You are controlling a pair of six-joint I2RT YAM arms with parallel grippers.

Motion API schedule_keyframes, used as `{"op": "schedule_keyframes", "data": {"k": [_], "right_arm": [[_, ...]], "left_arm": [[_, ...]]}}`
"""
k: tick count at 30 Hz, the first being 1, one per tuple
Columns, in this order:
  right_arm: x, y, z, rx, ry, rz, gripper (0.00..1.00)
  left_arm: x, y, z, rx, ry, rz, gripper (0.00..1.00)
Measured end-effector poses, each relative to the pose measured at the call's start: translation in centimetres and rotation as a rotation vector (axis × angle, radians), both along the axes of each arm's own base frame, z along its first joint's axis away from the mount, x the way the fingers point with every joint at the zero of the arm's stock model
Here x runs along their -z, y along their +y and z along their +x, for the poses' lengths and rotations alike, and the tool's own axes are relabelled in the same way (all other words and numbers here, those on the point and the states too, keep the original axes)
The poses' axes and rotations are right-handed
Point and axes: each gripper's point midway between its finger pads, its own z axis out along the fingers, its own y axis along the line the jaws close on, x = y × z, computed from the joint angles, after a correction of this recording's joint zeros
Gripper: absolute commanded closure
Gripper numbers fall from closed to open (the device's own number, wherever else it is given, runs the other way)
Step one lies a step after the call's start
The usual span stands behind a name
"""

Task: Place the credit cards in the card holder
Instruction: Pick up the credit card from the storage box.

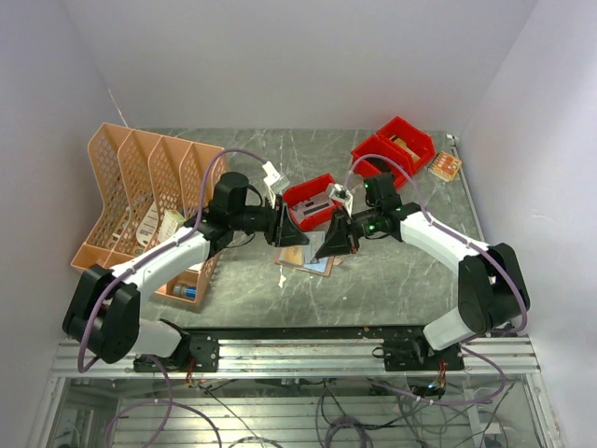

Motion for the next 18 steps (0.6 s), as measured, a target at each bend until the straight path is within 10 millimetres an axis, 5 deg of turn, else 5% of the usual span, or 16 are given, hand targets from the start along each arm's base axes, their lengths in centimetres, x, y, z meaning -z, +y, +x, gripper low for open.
{"op": "schedule_keyframes", "data": {"k": [5, 9, 15, 18], "right_arm": [[0.2, 0.2, -0.3, -0.010, 0.002, -0.004, 1.00], [0.4, 0.3, -0.5, -0.017, -0.002, -0.011, 1.00], [0.8, 0.3, -0.6, -0.011, 0.000, -0.037, 1.00], [0.8, 0.3, -0.7, -0.014, -0.005, -0.038, 1.00]], "left_arm": [[-0.3, -0.4, -0.2, 0.021, 0.012, -0.024, 0.70], [-0.3, -0.5, -0.6, 0.046, 0.018, -0.031, 0.92], [0.3, -0.5, -1.0, 0.086, 0.016, -0.016, 0.83], [0.5, -0.4, -1.2, 0.102, 0.016, -0.002, 0.91]]}}
